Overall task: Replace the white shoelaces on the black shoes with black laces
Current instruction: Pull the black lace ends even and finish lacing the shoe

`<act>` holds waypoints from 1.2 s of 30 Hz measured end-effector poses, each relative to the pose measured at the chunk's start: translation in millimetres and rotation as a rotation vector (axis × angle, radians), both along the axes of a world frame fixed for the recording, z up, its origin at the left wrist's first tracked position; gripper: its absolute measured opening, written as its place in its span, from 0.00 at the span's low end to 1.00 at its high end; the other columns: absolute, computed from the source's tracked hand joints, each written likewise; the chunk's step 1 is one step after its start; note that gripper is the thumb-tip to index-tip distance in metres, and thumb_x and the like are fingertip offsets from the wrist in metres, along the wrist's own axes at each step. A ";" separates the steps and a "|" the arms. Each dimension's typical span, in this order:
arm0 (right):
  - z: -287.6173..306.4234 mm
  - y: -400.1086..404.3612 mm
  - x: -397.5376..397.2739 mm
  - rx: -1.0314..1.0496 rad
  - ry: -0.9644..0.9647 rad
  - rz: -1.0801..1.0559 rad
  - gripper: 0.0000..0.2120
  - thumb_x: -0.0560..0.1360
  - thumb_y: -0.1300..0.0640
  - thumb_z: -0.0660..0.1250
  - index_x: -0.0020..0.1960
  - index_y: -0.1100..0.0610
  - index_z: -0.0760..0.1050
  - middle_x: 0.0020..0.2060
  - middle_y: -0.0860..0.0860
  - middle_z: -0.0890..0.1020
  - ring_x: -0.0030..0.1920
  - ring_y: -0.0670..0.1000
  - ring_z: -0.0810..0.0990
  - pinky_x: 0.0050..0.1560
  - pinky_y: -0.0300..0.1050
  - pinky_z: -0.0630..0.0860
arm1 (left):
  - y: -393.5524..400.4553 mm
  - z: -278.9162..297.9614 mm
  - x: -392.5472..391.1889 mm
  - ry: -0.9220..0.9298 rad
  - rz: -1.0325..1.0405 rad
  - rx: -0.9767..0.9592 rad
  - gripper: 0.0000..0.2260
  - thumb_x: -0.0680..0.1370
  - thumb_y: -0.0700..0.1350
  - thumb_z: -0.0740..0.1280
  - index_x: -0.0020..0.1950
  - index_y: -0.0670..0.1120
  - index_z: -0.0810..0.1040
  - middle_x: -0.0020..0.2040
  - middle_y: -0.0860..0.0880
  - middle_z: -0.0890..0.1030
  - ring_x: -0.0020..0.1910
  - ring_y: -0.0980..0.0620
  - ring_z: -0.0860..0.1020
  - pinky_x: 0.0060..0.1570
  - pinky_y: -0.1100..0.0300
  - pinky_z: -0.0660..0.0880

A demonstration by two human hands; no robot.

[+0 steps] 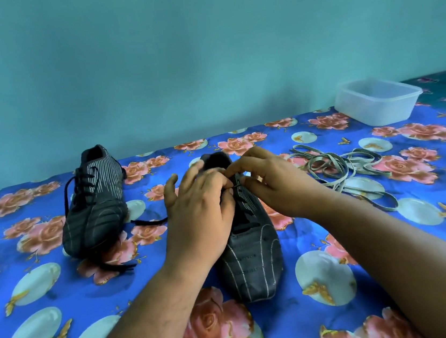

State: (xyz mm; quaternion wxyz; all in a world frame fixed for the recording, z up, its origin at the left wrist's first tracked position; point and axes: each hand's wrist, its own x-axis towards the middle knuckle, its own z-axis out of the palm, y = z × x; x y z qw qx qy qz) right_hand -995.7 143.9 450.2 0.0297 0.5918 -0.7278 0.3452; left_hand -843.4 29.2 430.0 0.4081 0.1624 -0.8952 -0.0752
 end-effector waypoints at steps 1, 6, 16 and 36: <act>1.3 1.2 -0.5 -0.006 -0.014 0.013 0.13 0.82 0.58 0.63 0.62 0.44 0.78 0.52 0.45 0.74 0.48 0.45 0.75 0.50 0.42 0.73 | 0.3 0.4 0.8 -0.012 0.007 -0.014 0.03 0.78 0.44 0.67 0.50 0.50 0.78 0.54 0.56 0.82 0.66 0.46 0.76 0.68 0.40 0.64; 1.5 4.3 -7.0 -0.058 -0.133 0.027 0.12 0.80 0.60 0.66 0.58 0.45 0.80 0.51 0.46 0.76 0.48 0.47 0.77 0.46 0.34 0.73 | 3.9 3.6 1.6 -0.068 0.198 -0.056 0.06 0.77 0.51 0.63 0.47 0.53 0.79 0.49 0.56 0.80 0.53 0.46 0.74 0.56 0.44 0.64; 1.9 5.8 -5.3 -0.084 -0.286 0.055 0.12 0.79 0.58 0.70 0.60 0.45 0.80 0.51 0.47 0.79 0.49 0.47 0.79 0.48 0.38 0.78 | -1.8 -0.6 -3.1 -0.067 0.123 0.066 0.07 0.75 0.53 0.66 0.48 0.57 0.84 0.50 0.58 0.77 0.53 0.47 0.71 0.50 0.50 0.57; 12.1 11.7 -1.4 0.007 -0.412 -0.029 0.05 0.71 0.55 0.80 0.46 0.50 0.87 0.39 0.42 0.87 0.36 0.39 0.80 0.47 0.39 0.78 | -3.4 0.8 -5.6 -0.066 0.062 0.392 0.06 0.79 0.49 0.71 0.54 0.59 0.85 0.54 0.61 0.74 0.58 0.49 0.68 0.61 0.45 0.63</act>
